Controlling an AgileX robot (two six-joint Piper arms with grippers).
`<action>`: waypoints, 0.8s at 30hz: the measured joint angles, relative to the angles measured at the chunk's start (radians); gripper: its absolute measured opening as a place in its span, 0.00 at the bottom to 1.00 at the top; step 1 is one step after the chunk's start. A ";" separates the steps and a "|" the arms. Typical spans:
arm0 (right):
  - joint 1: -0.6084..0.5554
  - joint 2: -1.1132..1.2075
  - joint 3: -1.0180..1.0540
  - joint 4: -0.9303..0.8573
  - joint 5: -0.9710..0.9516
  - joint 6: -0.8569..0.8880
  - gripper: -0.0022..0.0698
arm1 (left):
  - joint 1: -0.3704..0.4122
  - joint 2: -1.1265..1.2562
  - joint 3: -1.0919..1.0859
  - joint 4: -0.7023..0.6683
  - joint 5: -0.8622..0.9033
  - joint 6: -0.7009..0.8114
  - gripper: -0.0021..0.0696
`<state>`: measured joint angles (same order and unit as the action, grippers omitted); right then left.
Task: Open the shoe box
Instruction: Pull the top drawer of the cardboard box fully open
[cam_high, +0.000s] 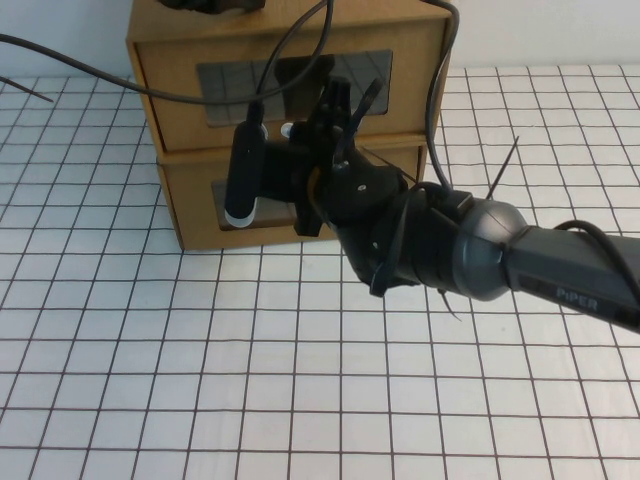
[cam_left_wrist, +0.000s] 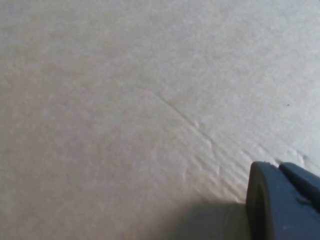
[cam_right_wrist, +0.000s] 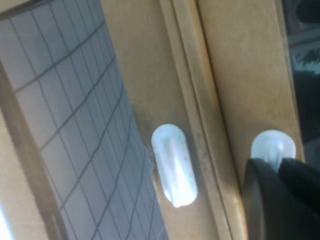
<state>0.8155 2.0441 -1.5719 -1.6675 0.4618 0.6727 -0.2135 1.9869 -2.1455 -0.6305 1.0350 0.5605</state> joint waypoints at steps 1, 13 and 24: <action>0.003 0.000 0.000 0.000 0.005 0.000 0.05 | 0.002 0.000 0.000 0.000 0.005 -0.002 0.03; 0.047 -0.111 0.139 0.043 0.020 0.013 0.05 | 0.002 -0.003 -0.002 -0.002 0.046 -0.035 0.03; 0.142 -0.299 0.390 0.043 0.023 0.107 0.05 | 0.002 -0.003 -0.002 0.002 0.046 -0.051 0.03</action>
<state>0.9572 1.7447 -1.1820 -1.6247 0.4852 0.7802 -0.2116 1.9836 -2.1475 -0.6283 1.0809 0.5096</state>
